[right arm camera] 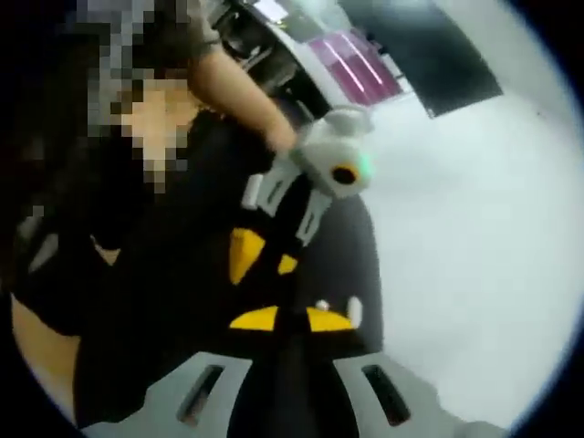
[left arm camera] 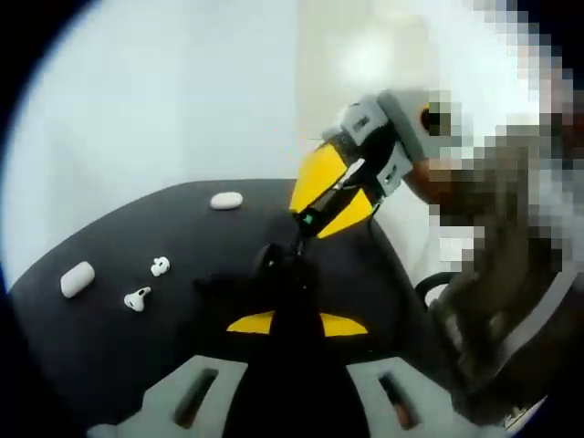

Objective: Pick up three earphones and place each one into its charging case using tactile feedback, ensure that each earphone is properly inserted and securely positioned inside the case.

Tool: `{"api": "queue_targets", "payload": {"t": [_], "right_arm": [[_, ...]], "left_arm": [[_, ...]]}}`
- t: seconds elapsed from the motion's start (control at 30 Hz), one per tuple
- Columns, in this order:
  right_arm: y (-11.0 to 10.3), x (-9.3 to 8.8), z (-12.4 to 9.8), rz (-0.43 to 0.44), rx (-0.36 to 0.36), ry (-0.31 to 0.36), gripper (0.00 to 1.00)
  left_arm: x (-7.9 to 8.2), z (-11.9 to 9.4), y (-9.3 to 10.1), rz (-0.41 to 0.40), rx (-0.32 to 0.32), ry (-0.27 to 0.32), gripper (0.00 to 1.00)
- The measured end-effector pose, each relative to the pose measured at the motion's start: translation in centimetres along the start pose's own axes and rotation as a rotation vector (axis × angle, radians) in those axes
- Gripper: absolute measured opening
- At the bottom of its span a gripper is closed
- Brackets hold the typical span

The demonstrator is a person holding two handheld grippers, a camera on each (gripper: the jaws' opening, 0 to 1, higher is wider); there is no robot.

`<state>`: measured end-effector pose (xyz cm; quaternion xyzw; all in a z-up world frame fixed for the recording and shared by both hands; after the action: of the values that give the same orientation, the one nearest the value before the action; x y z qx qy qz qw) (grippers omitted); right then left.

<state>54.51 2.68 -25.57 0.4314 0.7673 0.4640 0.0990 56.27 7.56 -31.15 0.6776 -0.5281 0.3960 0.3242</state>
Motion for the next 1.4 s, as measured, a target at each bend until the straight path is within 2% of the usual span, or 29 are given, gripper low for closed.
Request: {"api": "queue_targets", "payload": {"t": [0.23, 0.4, 0.53, 0.6, 0.63, 0.7, 0.8, 0.9, 1.0, 1.07, 1.13, 1.3, 1.4], "right_arm": [[0.5, 0.7, 0.1, -0.008, -0.011, 0.073, 0.12], [0.4, 0.2, 0.2, 0.04, -0.011, 0.125, 0.12], [1.3, -1.0, -0.3, 0.156, -0.051, 0.156, 0.12], [2.0, -2.1, -0.4, 0.261, -0.072, 0.178, 0.12], [2.5, -3.1, -0.2, 0.346, -0.085, 0.187, 0.12], [3.1, -4.7, 0.2, 0.449, -0.093, 0.187, 0.12], [3.8, -5.8, 1.0, 0.553, -0.091, 0.209, 0.12], [4.4, -5.1, 2.1, 0.657, -0.03, 0.288, 0.12], [4.9, -4.4, 3.8, 0.733, 0.026, 0.322, 0.12], [4.8, -3.8, 5.2, 0.742, 0.085, 0.346, 0.12], [4.3, -3.5, 6.4, 0.741, 0.147, 0.334, 0.12], [3.8, -3.2, 8.8, 0.683, 0.24, 0.292, 0.12], [3.9, -2.9, 9.9, 0.702, 0.274, 0.295, 0.12]], "left_arm": [[0.0, 0.1, -0.1, 0.004, 0.002, 0.0, 0.14], [0.0, 0.1, 0.0, 0.002, 0.001, 0.0, 0.14], [0.0, 0.2, 0.0, 0.001, 0.0, 0.0, 0.14], [0.0, 0.2, 0.1, 0.0, -0.001, 0.001, 0.14], [0.0, 0.2, 0.1, 0.0, -0.001, 0.0, 0.14], [0.0, 0.2, 0.1, 0.003, 0.0, 0.0, 0.14], [0.0, 0.2, 0.2, 0.007, 0.0, 0.001, 0.14], [0.0, 0.2, 0.1, 0.012, 0.001, 0.002, 0.14], [0.0, 0.1, 0.2, 0.02, 0.002, 0.003, 0.14], [0.0, 0.1, 0.2, 0.021, 0.002, 0.003, 0.14], [0.0, 0.0, 0.2, 0.023, 0.002, 0.004, 0.14], [0.0, 0.0, 0.3, 0.025, 0.0, 0.004, 0.14], [0.0, 0.0, 0.3, 0.025, -0.001, 0.004, 0.14]]}}
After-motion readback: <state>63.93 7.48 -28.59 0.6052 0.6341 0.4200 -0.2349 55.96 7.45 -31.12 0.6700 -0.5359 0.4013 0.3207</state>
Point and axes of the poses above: the point that each gripper's makers call its tool centre point, and the gripper's own axes: z roughly forward along the fingers, y roughly to its right, x roughly out of its top, the point moved 2 cm from there along -z, roughly backward along the fingers, and after that the axes turned 6 degrees about -y, right-handed, at the moved point
